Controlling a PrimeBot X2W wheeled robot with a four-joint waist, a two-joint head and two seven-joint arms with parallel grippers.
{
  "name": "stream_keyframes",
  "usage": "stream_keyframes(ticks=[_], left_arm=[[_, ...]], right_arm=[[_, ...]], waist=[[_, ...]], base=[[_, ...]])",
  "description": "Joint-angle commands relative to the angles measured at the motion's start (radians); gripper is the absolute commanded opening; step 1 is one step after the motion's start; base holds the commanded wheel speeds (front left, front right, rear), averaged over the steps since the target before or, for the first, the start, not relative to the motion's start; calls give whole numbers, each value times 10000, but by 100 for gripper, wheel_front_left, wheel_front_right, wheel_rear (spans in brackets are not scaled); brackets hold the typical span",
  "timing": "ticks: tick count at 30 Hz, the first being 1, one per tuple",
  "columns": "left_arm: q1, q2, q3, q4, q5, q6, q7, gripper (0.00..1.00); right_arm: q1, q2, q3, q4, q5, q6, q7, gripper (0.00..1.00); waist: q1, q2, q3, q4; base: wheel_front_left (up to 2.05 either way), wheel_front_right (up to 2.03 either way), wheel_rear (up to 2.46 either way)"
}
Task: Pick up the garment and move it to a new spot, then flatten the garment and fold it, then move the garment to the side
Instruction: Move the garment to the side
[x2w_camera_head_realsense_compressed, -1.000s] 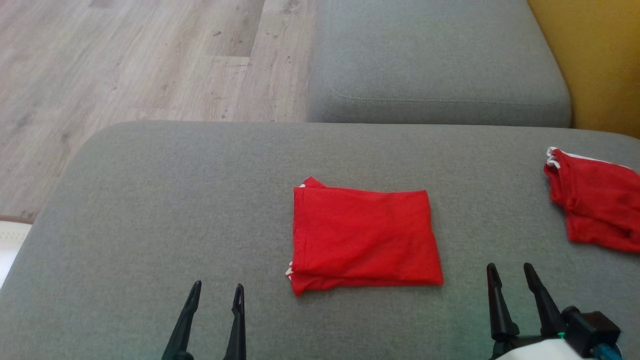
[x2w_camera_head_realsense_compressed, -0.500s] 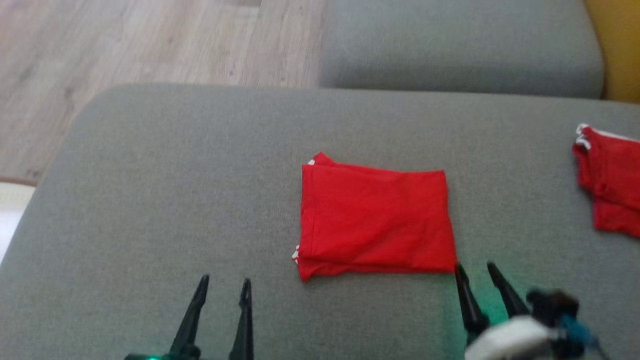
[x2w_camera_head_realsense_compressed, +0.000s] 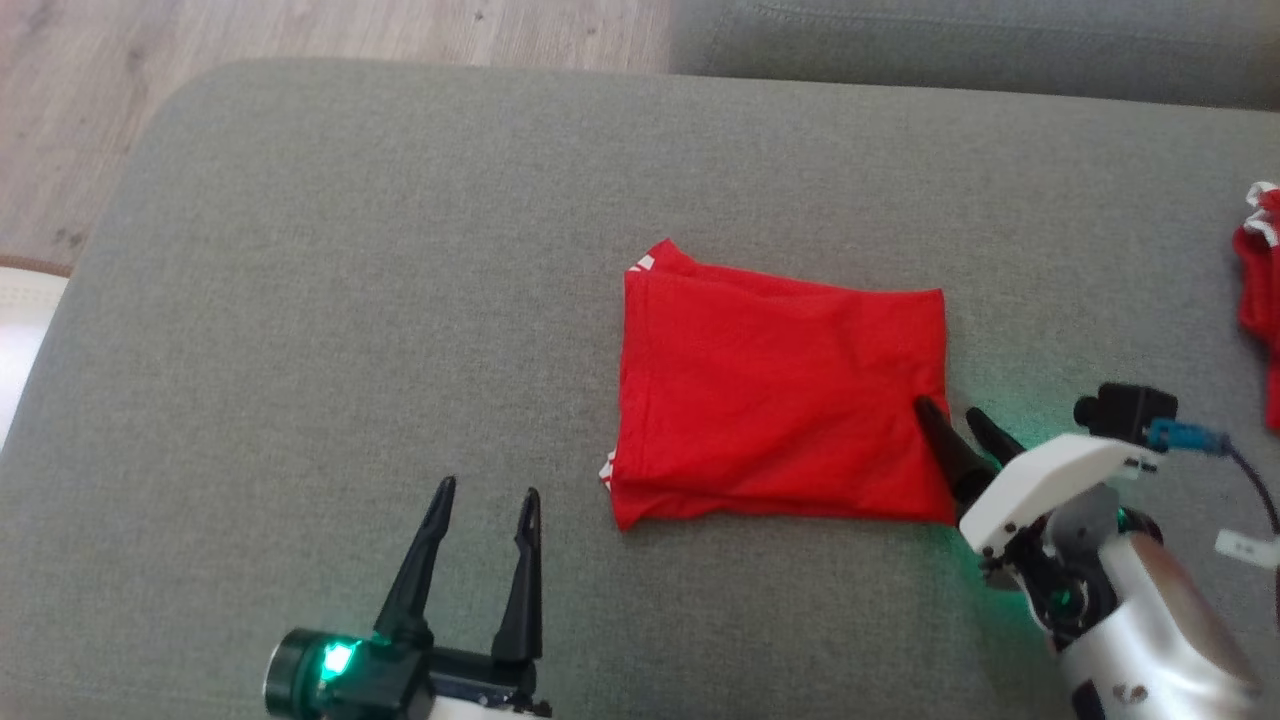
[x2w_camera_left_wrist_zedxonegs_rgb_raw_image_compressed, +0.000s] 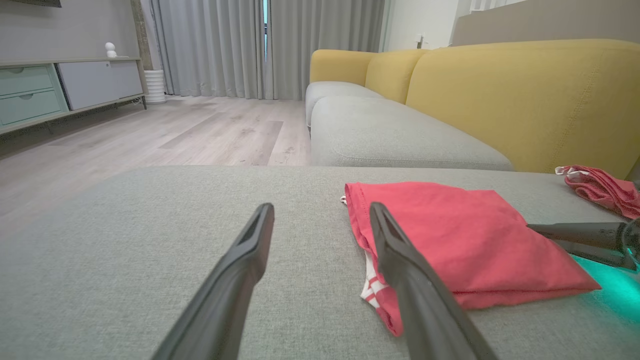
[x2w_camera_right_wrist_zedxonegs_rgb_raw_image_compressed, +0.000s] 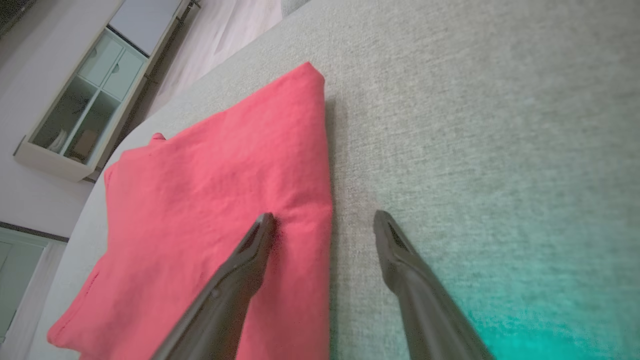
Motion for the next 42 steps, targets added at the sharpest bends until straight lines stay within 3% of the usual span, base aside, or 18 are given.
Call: stream_keyframes(ticks=[1, 3, 4, 5, 6, 12, 19, 25, 31, 32, 33, 34, 37, 42], left_arm=[[-483, -73, 199, -253, -55, 56, -95, 100], [-544, -73, 177, -254, -81, 89, -95, 100], [-560, -74, 175, -255, -93, 107, -95, 100], [-560, -74, 175, -255, -93, 107, -95, 100], [-574, -74, 181, -249, -110, 139, -95, 100], [-652, -74, 238, -353, -142, 178, -95, 100], [-1094, -74, 231, -638, -341, 163, -95, 100], [-1637, -74, 144, -731, -432, 98, -95, 100], [-2119, -74, 81, -726, -483, 29, -95, 100], [-2171, -74, 70, -720, -497, 28, -95, 100], [-2214, -74, 59, -705, -510, 26, -95, 100], [-2251, -74, 48, -681, -526, 20, -95, 100], [-2292, -74, 0, -581, -568, 2, -95, 100], [-2083, -74, -7, -416, -501, -6, -95, 100]], right_arm=[[-384, -88, 429, -108, 198, -7, 324, 90], [-375, -56, 654, -177, 507, -7, 534, 66], [-354, -74, 756, -250, 627, -7, 559, 40], [-354, -74, 756, -250, 627, -7, 559, 40], [-308, -177, 903, -381, 776, -7, 494, 0], [-595, -830, 731, -573, 582, -7, -9, 0], [-1727, -2662, -288, -1114, -258, -7, 128, 0], [-2447, -4108, -1724, -1972, -934, -7, 852, 0], [-2434, -5012, -3753, -2739, -1796, -7, 1597, 0], [-2403, -5018, -4117, -2839, -1994, -7, 1690, 34], [-2370, -4977, -4453, -2956, -2236, -7, 1756, 95], [-2333, -4885, -4741, -3092, -2499, -7, 1792, 100], [-2102, -4300, -5019, -3689, -3154, -7, 1849, 100], [-1315, -2713, -4154, -4629, -3560, -7, 1582, 100]], waist=[[-1, 0, 107, 59], [-1, 0, 157, 66], [-1, 0, 176, 62], [-1, 0, 176, 62], [-1, 0, 209, 28], [-1, 0, 452, -274], [-1, 0, 1238, -875], [-1, 0, 1969, -1228], [-1, 0, 2477, -1322], [-1, 0, 2503, -1322], [-1, 0, 2516, -1318], [-1, 0, 2502, -1304], [-1, 0, 2288, -1237], [-1, 0, 1411, -1027]], base=[[0, 0, 0], [0, 0, 0], [0, 0, 0], [0, 0, 0], [0, 0, 0], [0, 0, 0], [0, 0, 0], [0, 0, 0], [0, 0, 0], [0, 0, 0], [0, 0, 0], [0, 0, 0], [0, 0, 0], [0, 0, 0]])
